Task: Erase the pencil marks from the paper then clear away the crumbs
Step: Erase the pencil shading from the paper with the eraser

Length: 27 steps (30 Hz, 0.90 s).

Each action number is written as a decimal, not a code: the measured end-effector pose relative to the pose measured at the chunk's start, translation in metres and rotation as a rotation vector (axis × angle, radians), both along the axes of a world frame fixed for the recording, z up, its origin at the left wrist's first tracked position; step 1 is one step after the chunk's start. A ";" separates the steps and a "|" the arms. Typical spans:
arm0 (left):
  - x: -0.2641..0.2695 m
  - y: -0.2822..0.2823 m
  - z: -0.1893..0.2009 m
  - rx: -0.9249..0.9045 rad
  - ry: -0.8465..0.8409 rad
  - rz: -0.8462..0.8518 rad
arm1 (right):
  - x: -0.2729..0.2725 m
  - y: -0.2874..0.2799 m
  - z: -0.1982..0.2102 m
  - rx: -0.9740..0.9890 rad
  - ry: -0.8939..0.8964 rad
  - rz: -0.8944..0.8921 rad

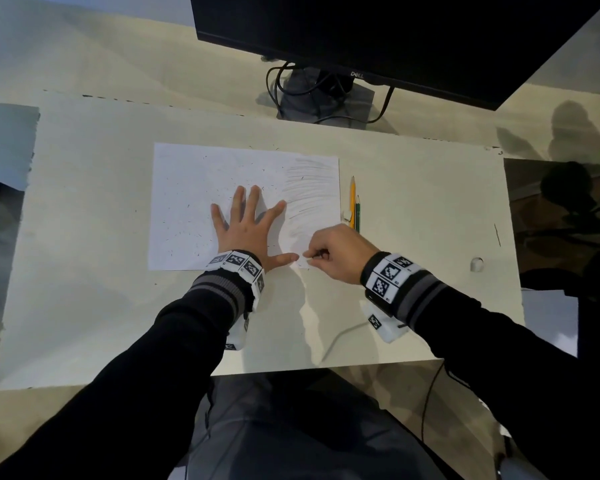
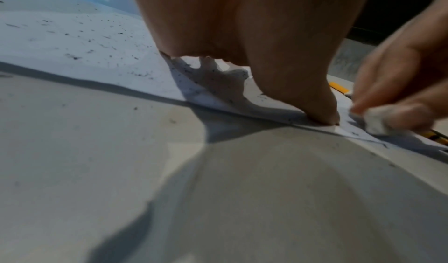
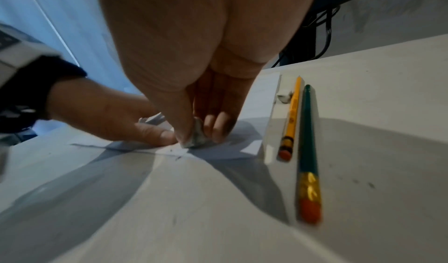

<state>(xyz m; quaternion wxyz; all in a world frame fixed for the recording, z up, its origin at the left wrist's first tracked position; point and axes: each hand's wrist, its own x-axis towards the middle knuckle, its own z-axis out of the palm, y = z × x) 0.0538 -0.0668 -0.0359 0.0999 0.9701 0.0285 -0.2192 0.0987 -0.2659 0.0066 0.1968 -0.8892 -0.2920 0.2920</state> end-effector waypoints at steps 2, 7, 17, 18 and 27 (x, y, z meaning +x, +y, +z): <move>0.000 0.000 0.001 -0.004 0.010 0.006 | 0.011 0.005 -0.001 0.049 -0.066 -0.066; 0.003 -0.006 0.003 0.001 0.027 0.030 | -0.004 -0.008 -0.008 0.057 -0.041 -0.065; 0.001 -0.007 0.002 0.008 0.017 0.028 | 0.007 -0.007 -0.009 0.091 -0.016 -0.089; 0.001 -0.007 0.002 0.009 0.013 0.032 | 0.002 -0.011 -0.010 0.067 0.026 -0.068; 0.001 -0.008 0.001 0.020 0.022 0.028 | 0.016 -0.005 -0.007 0.092 -0.021 -0.146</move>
